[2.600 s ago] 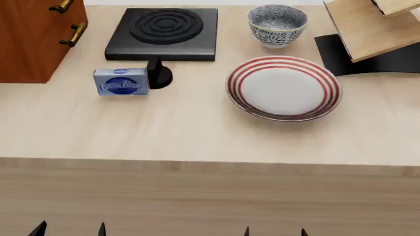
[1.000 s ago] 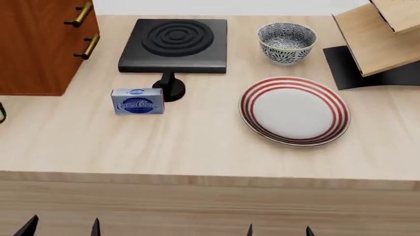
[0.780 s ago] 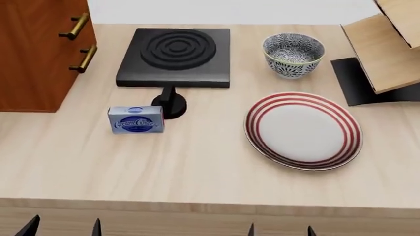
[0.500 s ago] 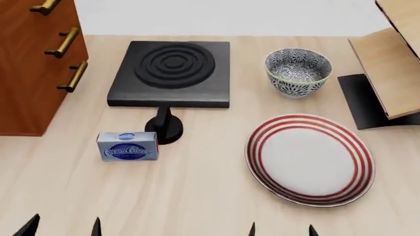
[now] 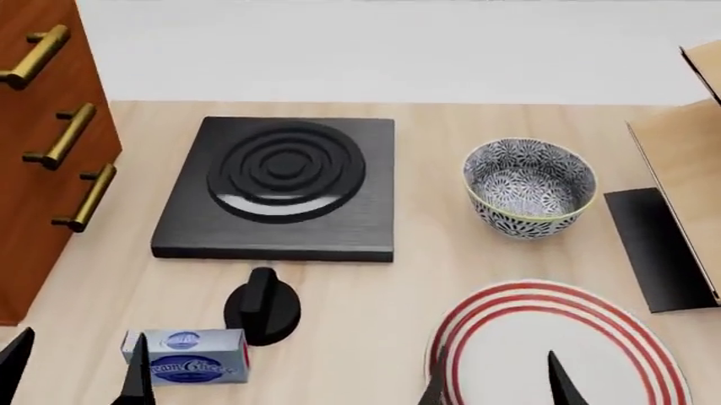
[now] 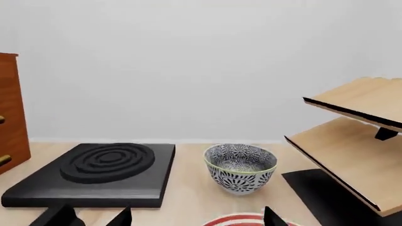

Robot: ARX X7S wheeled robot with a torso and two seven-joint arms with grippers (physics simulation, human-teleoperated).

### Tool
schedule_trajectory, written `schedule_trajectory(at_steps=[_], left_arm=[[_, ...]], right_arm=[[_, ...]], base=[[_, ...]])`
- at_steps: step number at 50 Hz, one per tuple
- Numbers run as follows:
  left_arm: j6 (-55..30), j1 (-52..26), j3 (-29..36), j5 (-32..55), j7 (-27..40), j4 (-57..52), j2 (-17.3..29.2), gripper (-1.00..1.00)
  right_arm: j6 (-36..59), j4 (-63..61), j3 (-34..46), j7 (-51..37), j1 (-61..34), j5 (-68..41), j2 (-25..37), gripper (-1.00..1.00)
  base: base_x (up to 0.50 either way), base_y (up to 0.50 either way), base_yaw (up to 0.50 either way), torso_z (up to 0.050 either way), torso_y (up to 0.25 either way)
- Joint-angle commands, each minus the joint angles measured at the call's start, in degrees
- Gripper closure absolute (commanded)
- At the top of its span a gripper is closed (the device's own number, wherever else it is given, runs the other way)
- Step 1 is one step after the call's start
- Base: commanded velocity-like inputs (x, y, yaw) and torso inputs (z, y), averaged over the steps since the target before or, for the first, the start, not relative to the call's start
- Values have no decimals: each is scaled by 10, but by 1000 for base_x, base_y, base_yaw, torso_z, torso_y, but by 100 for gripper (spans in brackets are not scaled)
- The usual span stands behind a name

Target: Pick up the cream cheese and put it in the bowl.

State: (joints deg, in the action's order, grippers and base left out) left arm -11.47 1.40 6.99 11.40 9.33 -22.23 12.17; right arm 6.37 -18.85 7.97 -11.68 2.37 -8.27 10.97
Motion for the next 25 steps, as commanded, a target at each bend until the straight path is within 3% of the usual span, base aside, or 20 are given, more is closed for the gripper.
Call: schedule_trajectory(at_steps=[1,10,25], left_arm=[[-84,-7,-10,28,18,-124,26,-100],[-82,-4,-9,36,17,-121,29,-100],[-84,-5,-22,54,26,-134,35,-100]], right_arm=[[60,-115,-8,-15,5,-11,25,-100],[70,-129,-6,-16,5,-21,32,-100],[73,-140,-6,-17,7,-32,43,-100]], base=[[500,0,0,0,0],[498,0,0,0,0],[9,0,0,0,0]])
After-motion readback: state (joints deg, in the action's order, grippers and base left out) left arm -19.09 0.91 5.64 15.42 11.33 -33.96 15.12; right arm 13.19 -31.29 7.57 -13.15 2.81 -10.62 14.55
